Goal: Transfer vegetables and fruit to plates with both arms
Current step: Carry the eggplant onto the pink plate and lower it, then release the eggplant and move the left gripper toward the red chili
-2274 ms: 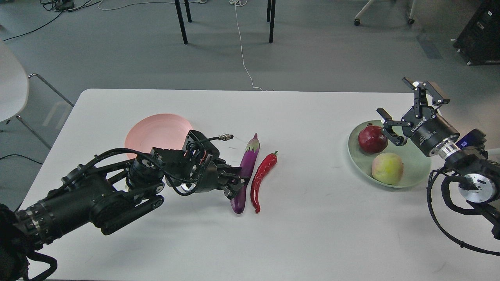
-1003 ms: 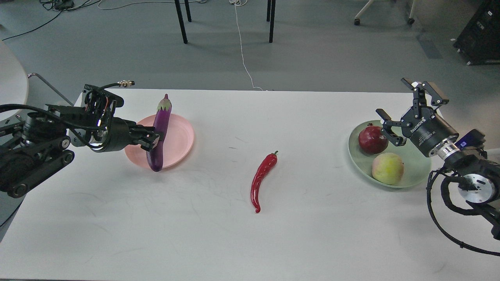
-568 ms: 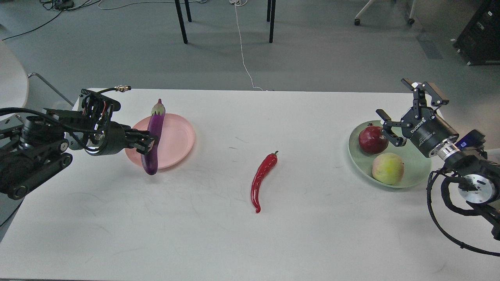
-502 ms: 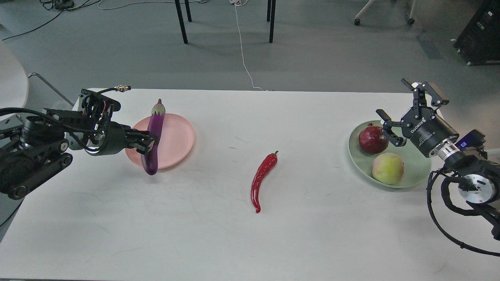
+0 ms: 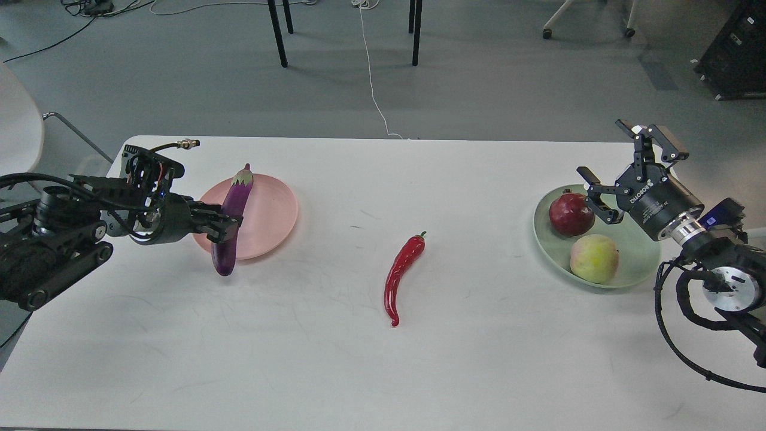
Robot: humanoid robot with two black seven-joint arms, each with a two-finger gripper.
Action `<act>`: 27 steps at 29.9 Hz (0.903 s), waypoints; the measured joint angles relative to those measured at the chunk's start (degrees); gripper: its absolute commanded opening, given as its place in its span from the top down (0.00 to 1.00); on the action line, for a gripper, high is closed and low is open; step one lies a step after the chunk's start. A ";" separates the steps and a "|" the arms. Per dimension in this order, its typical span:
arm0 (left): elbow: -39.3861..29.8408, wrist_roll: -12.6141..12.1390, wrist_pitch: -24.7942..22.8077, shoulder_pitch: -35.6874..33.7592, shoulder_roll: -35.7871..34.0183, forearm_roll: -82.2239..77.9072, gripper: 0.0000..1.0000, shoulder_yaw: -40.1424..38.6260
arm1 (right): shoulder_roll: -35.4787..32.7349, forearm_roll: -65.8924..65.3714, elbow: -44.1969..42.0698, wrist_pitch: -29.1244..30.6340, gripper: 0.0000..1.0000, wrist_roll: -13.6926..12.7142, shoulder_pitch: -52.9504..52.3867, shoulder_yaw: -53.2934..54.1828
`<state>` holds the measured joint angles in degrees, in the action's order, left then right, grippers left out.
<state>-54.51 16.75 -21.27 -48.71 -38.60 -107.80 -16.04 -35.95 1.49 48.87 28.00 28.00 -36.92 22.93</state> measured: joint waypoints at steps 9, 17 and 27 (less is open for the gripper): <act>0.02 0.04 1.69 -1.28 -0.44 0.07 0.03 -0.29 | -0.07 0.00 0.49 0.00 0.01 0.00 0.00 0.09; -5.38 0.04 2.13 -7.24 0.72 0.28 0.02 -0.69 | -0.09 0.00 0.53 0.00 0.01 0.00 -0.34 0.07; -15.71 -3.42 3.82 -6.98 10.69 0.32 0.02 -0.15 | -1.79 0.00 0.54 0.00 0.01 0.00 -0.07 -0.06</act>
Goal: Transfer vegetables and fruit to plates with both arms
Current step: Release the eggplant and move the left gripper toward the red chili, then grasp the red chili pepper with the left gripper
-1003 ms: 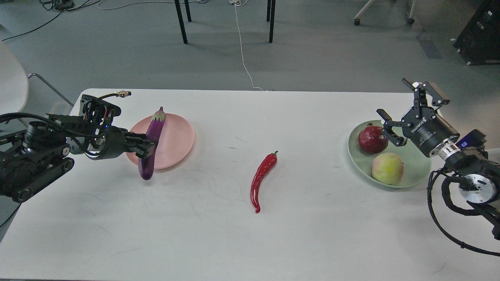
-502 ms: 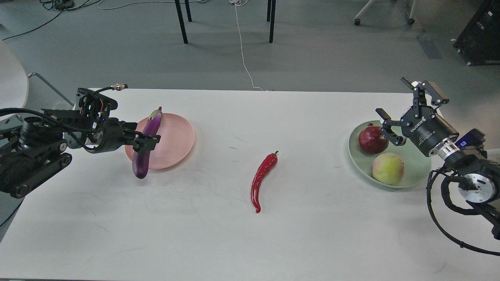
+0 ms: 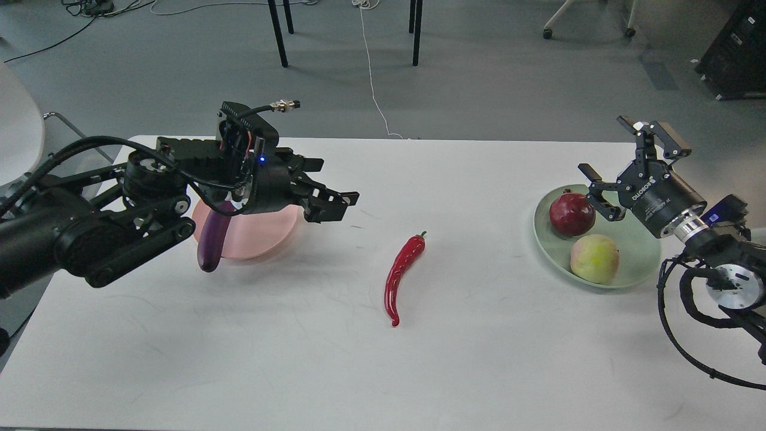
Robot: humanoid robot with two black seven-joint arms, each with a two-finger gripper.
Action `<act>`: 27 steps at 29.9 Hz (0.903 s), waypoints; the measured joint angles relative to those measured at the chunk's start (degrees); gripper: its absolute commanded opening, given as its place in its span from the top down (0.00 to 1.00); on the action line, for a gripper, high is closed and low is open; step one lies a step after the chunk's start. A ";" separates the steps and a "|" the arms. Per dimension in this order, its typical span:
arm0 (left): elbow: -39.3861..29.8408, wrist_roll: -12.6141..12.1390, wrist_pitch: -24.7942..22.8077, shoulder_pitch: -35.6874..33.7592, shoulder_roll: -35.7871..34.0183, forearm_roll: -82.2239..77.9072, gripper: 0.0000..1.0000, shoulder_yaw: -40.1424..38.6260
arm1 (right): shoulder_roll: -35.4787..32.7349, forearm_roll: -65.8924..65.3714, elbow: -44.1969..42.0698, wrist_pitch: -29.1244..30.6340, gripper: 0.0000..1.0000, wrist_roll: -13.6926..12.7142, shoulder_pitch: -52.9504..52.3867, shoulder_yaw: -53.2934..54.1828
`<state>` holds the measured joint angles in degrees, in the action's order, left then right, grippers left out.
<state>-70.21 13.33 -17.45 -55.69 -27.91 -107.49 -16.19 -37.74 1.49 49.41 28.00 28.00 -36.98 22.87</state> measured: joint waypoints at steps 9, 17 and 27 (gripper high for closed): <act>-1.56 -8.91 2.49 3.63 11.23 -0.60 0.02 2.22 | -1.73 0.00 0.05 0.00 0.01 0.00 0.33 0.04; 2.72 -13.89 2.75 6.12 16.87 -4.17 0.02 5.15 | -3.45 0.00 0.52 0.00 0.01 0.00 0.55 0.25; 10.32 -13.53 2.84 6.09 21.05 -8.75 0.02 5.28 | -3.72 0.00 0.69 0.00 0.01 0.00 0.95 0.15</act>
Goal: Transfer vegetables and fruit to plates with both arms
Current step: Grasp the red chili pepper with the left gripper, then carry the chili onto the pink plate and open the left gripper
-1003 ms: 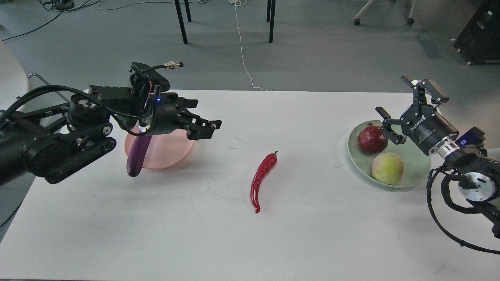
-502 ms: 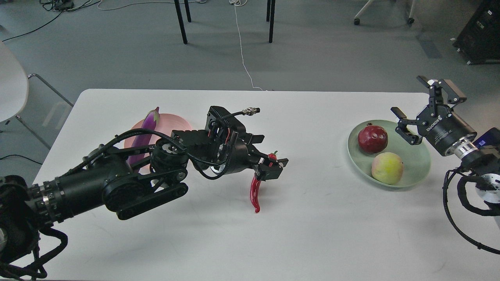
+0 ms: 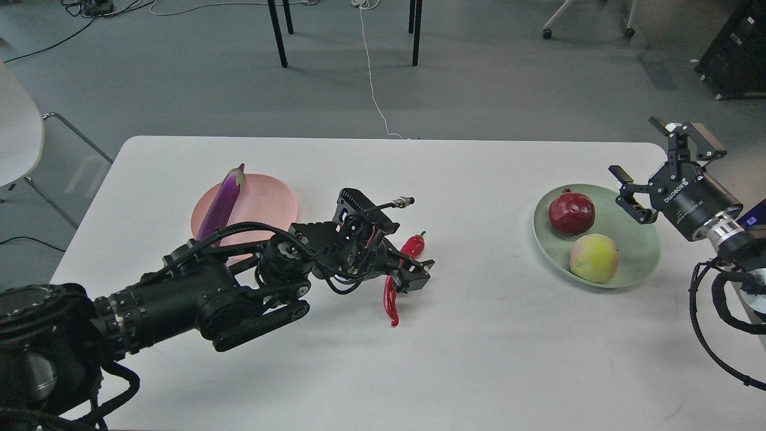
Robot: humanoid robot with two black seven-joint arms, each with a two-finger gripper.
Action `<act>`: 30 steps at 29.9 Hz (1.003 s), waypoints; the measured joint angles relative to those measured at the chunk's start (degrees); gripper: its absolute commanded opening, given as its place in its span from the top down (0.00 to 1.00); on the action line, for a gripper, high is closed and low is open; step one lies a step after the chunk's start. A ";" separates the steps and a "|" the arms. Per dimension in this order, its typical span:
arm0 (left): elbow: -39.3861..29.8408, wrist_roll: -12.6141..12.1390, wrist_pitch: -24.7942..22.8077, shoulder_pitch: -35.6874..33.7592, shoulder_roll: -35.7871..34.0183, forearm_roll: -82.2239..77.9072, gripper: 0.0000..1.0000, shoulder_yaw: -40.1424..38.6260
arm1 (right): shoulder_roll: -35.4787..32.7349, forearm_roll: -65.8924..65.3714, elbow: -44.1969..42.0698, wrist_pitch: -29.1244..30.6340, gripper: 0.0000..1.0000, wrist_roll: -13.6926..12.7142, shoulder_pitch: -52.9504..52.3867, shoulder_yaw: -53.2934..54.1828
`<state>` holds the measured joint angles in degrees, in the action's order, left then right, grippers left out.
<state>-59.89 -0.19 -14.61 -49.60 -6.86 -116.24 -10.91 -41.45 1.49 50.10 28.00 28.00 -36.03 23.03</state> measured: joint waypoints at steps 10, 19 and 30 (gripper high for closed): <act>4.36 0.69 -0.02 0.38 2.27 0.00 0.16 1.61 | -0.73 0.00 0.25 0.00 0.01 0.00 0.05 0.00; 5.24 1.57 -0.45 1.22 2.20 0.06 0.80 2.21 | -0.74 0.00 0.27 0.00 0.01 0.00 0.09 -0.09; 5.36 1.31 -0.51 0.68 1.63 0.15 0.87 2.04 | -0.74 0.00 0.26 0.00 0.01 0.00 0.03 -0.09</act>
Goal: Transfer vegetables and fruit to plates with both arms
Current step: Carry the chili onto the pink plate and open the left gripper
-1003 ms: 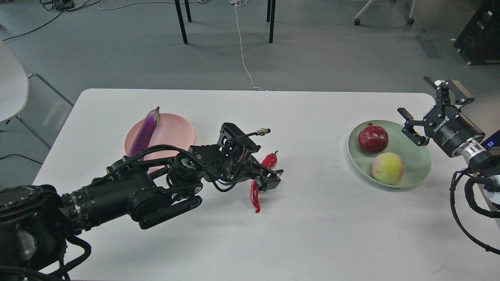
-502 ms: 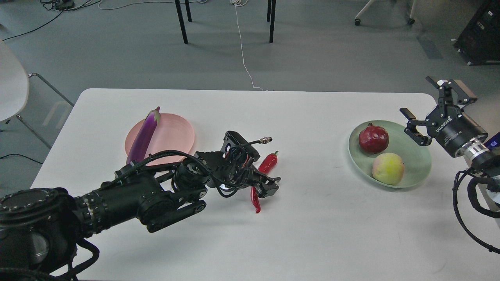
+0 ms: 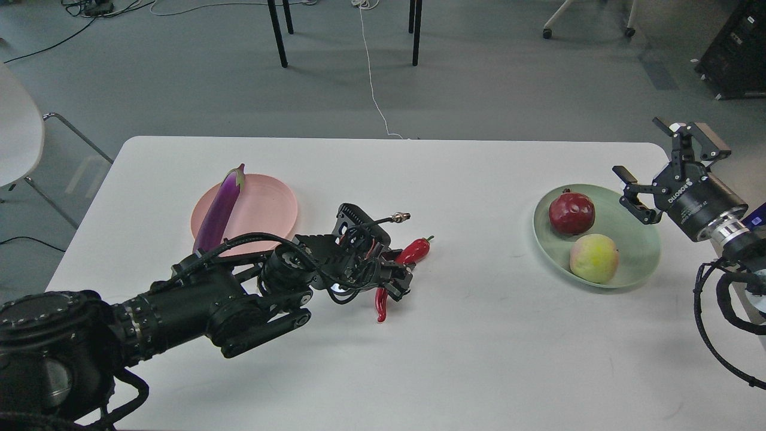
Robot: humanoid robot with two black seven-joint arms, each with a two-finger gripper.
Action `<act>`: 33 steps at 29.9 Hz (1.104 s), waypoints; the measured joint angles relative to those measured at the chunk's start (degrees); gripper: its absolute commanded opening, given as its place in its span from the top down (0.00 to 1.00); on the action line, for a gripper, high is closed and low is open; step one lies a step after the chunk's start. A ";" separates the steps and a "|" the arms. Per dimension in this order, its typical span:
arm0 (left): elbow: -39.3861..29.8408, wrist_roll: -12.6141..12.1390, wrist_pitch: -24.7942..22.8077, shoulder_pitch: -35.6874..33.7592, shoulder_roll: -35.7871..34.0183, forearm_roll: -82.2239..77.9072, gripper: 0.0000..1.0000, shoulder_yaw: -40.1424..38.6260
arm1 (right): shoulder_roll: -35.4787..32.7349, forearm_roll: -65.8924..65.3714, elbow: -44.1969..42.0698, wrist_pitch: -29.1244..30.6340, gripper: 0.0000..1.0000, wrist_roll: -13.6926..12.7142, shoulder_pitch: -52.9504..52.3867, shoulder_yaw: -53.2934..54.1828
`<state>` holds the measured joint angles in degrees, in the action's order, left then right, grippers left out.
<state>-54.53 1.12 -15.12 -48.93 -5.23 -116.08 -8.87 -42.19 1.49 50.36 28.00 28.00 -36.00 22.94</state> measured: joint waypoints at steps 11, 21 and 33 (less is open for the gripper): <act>-6.49 2.85 -1.85 -6.65 -17.18 5.58 0.86 -0.61 | -0.03 0.00 0.02 0.00 0.01 0.00 -0.05 0.09; -3.57 6.74 -2.32 -5.84 -27.11 6.85 0.82 0.08 | 0.42 0.00 0.06 0.00 0.01 0.00 -0.14 -0.19; 2.80 7.51 -1.67 -5.05 -26.21 7.01 0.39 0.00 | 0.06 -0.03 0.48 0.00 0.01 0.00 -0.14 -0.22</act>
<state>-51.73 8.63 -16.79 -53.98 -31.45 -109.08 -8.87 -42.13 1.46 50.84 28.00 28.00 -36.14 22.72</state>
